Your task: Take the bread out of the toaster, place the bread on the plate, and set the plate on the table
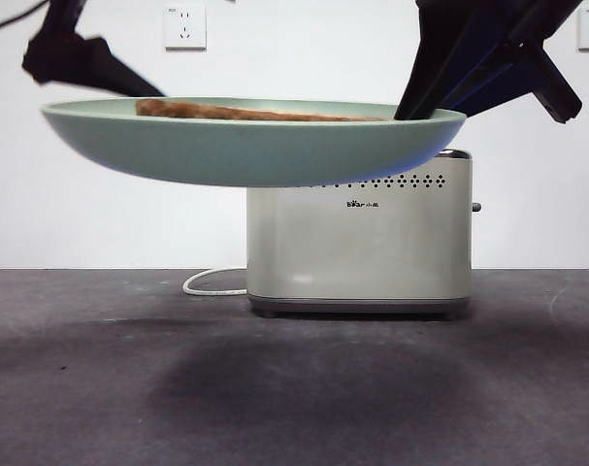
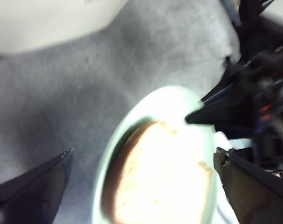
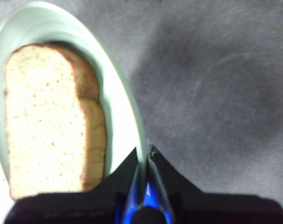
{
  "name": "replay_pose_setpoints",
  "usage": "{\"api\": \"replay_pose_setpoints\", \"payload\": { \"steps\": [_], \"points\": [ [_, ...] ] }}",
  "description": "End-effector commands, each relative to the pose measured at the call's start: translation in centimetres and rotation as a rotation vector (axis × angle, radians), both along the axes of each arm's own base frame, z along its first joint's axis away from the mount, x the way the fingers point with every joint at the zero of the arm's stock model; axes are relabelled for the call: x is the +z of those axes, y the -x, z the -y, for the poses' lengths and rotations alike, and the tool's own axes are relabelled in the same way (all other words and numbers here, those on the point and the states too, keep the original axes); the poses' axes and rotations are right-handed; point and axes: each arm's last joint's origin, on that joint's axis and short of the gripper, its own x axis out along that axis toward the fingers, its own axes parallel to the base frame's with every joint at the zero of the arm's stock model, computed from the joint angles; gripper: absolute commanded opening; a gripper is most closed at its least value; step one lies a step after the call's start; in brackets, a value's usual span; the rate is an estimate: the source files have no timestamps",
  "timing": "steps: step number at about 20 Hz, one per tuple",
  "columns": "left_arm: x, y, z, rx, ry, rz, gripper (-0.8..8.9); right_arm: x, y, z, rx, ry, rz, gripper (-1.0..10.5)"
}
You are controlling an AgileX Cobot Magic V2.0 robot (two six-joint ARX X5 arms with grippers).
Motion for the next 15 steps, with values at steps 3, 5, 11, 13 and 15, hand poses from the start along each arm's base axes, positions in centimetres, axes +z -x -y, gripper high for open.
{"api": "replay_pose_setpoints", "payload": {
  "steps": [3, 5, 11, 13, 15],
  "points": [
    [4.7, 1.9, -1.1, -0.02, 0.051, 0.161, 5.01, 0.6, -0.6, 1.8, -0.066, -0.017, 0.033, -0.2],
    [6.1, 3.2, -1.9, -0.022, 0.06, 0.225, 4.98, 0.7, -1.1, 3.3, -0.117, -0.006, 0.043, -0.2],
    [8.5, 8.2, -4.2, -0.014, 0.042, 0.401, 2.43, 0.3, -2.7, 8.1, -0.263, 0.051, 0.046, -0.2],
    [9.0, 9.6, -4.8, -0.012, 0.055, 0.433, 1.11, -0.5, -3.2, 9.4, -0.29, 0.08, 0.017, -0.2],
    [9.5, 10.8, -5.3, -0.01, 0.069, 0.468, -0.18, -2.0, -3.7, 10.0, -0.3, 0.1, -0.027, -0.2]
  ]
}}
